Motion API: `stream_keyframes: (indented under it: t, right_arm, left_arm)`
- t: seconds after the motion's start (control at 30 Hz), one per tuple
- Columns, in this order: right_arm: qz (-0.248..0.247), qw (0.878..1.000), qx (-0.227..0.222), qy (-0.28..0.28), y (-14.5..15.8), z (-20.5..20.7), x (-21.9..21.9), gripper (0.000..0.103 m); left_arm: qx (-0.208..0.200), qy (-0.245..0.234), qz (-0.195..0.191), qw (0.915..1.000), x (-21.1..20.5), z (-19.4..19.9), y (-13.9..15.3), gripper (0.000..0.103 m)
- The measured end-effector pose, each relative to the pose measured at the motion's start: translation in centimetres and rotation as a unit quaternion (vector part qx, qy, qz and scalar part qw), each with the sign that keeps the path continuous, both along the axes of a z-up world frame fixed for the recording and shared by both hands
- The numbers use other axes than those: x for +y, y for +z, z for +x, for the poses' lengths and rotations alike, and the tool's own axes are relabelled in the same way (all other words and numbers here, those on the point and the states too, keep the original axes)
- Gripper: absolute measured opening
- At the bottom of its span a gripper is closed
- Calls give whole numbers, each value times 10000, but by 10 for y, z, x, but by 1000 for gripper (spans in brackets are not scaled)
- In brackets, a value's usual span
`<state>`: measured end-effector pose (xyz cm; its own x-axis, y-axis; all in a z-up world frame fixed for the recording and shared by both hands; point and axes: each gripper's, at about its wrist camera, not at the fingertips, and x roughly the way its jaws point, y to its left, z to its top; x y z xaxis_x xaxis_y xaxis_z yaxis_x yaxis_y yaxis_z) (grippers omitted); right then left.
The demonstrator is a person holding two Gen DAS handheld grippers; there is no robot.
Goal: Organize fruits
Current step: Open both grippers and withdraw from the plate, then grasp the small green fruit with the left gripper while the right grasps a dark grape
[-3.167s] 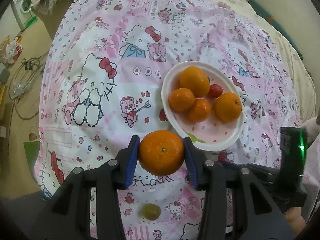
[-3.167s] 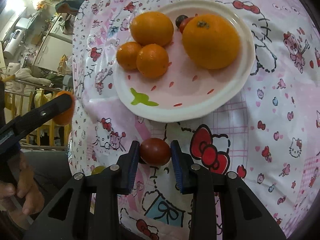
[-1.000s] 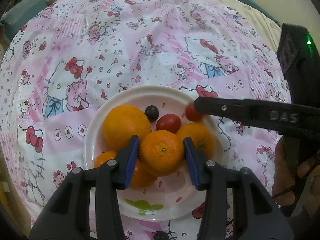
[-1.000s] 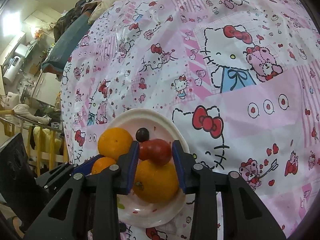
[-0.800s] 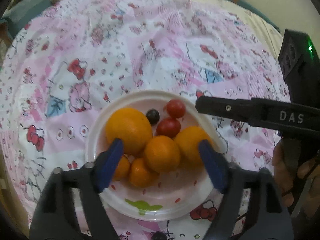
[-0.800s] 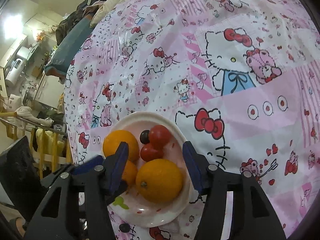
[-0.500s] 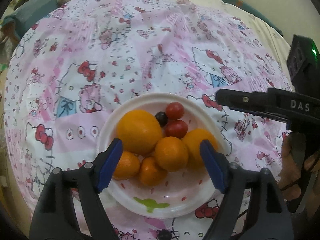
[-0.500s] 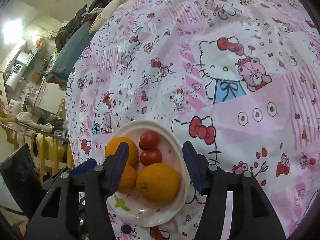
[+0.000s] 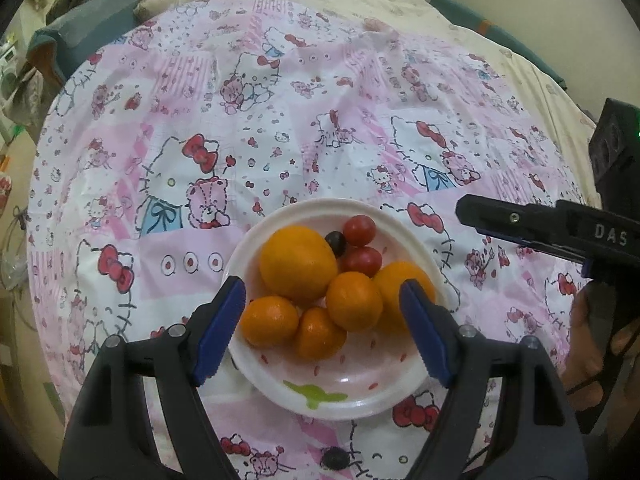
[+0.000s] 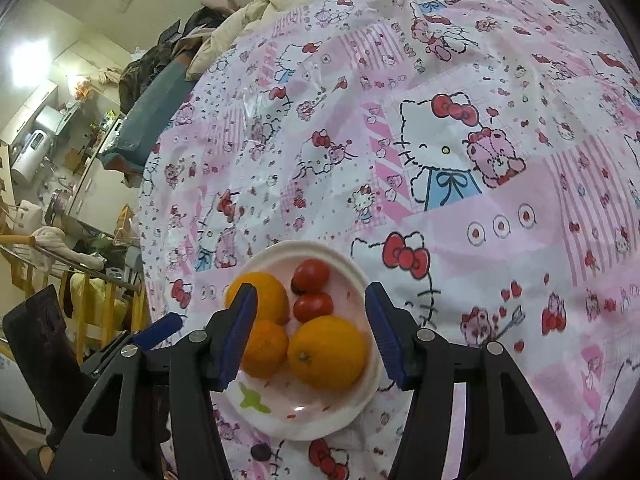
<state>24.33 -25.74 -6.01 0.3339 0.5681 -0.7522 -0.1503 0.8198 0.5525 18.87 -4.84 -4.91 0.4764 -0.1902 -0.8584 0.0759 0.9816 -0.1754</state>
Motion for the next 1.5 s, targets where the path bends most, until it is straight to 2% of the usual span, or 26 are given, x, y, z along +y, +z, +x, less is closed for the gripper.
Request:
stream_keyframes:
  t: [0.37,0.57,0.67,0.87,0.97,1.07,1.2,1.27,1.33,1.4,1.43,1.5]
  right_arm:
    - [-46,9999,-140,68,17,-49,0,60]
    - [18,9999,-125,40,18,-72,2,60]
    - [-13,9999,-78,106,14,-83,7,60]
    - [-156,9993,103,331,-1,-101,21,60]
    - [-258,9982,258,481,-12,-107,31,60]
    - [-389,9969,308,612,-19,-109,39,60]
    - [-406,9966,453,564,-27,-102,42,60]
    - [-427,9964,460,572,-28,-100,45,60]
    - [-443,9961,476,596,-29,-99,48,60]
    - [-453,9957,499,635,-31,-99,50,60]
    - [-472,9956,493,648,-30,-99,51,60]
    - [-505,9953,482,674,-31,-100,52,60]
  left_arm:
    - [-117,162,173,9997,18,-39,18,77]
    - [105,456,89,9989,43,-63,16,77]
    - [210,524,77,9984,51,-77,16,77]
    - [323,482,388,9976,56,-105,16,77]
    - [448,547,398,9967,62,-116,12,77]
    - [699,606,301,9953,69,-124,4,77]
    - [1509,547,284,9866,74,-134,-28,77]
    - [1784,446,184,9828,70,-140,-41,76]
    - [1947,305,253,9801,62,-145,-51,75]
    - [2045,119,346,9782,53,-148,-58,68]
    - [2081,74,371,9774,51,-149,-60,61]
    - [2161,37,488,9751,45,-150,-67,56]
